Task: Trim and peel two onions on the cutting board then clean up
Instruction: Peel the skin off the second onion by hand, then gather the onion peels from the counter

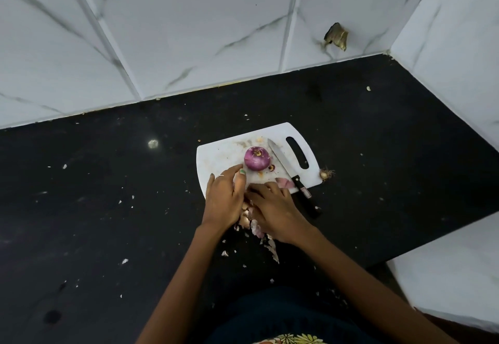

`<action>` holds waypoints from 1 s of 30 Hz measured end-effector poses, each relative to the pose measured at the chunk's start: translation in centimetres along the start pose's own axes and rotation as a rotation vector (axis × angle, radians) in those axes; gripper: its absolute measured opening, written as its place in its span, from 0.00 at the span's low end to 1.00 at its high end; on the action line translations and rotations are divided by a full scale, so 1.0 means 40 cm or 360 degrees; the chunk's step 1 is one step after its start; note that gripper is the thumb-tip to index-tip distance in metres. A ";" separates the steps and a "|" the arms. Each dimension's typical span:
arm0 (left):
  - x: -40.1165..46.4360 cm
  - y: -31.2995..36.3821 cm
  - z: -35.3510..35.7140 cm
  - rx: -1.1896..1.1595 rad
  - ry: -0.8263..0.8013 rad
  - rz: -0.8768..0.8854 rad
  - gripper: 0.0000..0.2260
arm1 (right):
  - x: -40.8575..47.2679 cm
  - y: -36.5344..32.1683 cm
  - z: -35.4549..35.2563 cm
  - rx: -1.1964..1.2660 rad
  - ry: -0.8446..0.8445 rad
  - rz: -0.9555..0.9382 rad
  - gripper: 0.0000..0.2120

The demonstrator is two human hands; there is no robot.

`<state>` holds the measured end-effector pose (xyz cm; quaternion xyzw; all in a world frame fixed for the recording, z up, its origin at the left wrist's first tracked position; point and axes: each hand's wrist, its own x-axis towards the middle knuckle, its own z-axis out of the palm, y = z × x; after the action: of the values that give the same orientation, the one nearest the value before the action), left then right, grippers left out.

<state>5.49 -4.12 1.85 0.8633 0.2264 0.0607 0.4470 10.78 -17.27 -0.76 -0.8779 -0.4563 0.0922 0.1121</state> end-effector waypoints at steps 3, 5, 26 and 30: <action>-0.003 0.008 0.020 0.0157 -0.0002 0.0062 0.22 | 0.005 0.019 -0.020 0.0280 0.0309 0.0179 0.20; -0.004 0.015 0.038 0.0231 -0.0040 0.0117 0.24 | 0.026 0.040 -0.036 0.0309 0.0492 0.0339 0.20; -0.023 0.020 0.152 0.0468 -0.0240 0.0126 0.25 | -0.026 0.197 -0.071 0.0372 0.0675 0.0728 0.16; -0.012 -0.001 0.180 0.0617 -0.0309 0.0191 0.26 | -0.030 0.270 -0.059 0.0225 0.0371 0.0861 0.20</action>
<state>7.26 -9.68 -2.39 0.9468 0.1378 -0.0409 0.2881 19.14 -24.55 -1.46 -0.9622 -0.1824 0.0490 0.1960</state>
